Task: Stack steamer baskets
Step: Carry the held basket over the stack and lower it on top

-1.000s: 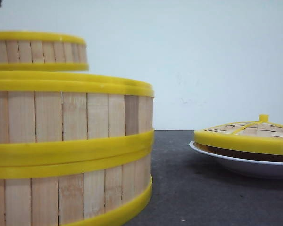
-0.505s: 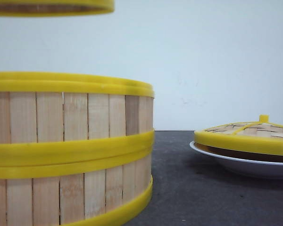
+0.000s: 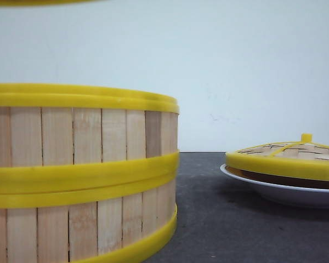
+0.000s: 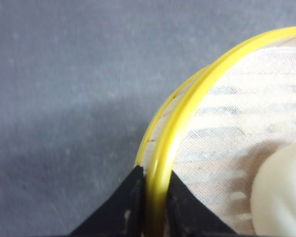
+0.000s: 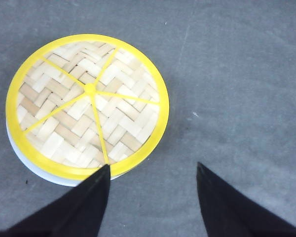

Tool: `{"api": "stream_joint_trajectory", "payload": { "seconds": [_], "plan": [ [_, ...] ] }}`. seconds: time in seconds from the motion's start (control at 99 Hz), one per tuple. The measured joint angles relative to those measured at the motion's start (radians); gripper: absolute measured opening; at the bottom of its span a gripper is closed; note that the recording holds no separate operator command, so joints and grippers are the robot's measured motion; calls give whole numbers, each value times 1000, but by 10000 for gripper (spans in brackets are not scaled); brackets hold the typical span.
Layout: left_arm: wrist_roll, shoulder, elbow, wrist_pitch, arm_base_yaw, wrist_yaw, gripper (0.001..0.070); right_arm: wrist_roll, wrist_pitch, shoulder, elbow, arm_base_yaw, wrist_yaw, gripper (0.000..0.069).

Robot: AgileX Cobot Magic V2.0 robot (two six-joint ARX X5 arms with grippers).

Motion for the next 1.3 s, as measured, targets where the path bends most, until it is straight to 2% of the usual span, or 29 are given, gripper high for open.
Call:
{"api": "stream_joint_trajectory", "payload": {
  "seconds": [0.222,0.424,0.767,0.899,1.06,1.303],
  "plan": [
    [-17,25,-105,51,-24,-2,26,0,0,0,0,0,-43,336],
    [-42,89,-106,127,-55,-6,26,0,0,0,0,0,-43,336],
    [-51,208,-106,135,-134,-10,26,0,0,0,0,0,-43,336],
    [-51,240,-106,135,-140,-19,26,0,0,0,0,0,-43,336],
    [-52,253,-106,131,-146,-70,26,0,0,0,0,0,-43,336],
    [-53,253,-106,131,-147,-71,26,0,0,0,0,0,-43,336]
  ]
}}
